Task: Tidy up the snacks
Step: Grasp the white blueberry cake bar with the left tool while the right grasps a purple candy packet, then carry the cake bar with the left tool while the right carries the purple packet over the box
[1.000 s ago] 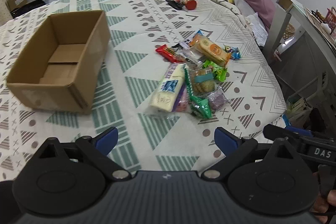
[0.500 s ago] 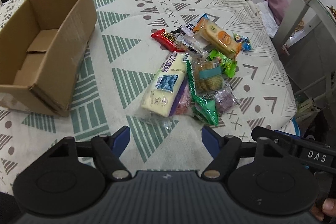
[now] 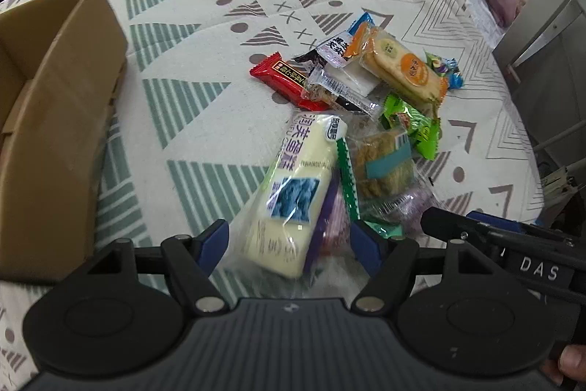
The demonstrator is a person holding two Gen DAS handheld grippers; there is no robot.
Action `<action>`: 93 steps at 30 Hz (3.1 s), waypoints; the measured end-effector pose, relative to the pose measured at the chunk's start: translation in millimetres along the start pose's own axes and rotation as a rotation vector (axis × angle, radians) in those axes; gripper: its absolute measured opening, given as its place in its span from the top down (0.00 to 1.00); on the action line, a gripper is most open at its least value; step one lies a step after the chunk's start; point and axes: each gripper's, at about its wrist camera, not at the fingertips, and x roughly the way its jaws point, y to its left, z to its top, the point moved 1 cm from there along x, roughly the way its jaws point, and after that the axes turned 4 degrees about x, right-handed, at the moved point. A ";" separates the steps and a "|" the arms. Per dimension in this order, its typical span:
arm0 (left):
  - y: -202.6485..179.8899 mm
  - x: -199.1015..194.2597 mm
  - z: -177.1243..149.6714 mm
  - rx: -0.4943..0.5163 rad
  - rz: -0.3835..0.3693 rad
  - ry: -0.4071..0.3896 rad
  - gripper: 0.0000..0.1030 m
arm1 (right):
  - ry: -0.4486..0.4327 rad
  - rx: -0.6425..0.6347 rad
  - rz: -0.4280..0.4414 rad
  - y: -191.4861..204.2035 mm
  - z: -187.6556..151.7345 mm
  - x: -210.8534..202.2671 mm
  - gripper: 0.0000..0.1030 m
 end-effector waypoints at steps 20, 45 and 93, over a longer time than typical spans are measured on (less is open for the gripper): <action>0.9 9.0 0.1 -0.088 -0.062 0.034 0.67 | -0.012 -0.078 0.024 3.3 -4.5 15.1 0.66; 11.4 -63.5 -25.7 -0.211 -0.067 -0.013 0.69 | -0.015 0.009 0.147 14.4 -18.2 -35.0 0.88; 191.8 -153.2 0.5 -0.342 -0.023 -0.155 0.69 | -0.030 -0.194 0.255 236.4 19.0 -20.9 0.89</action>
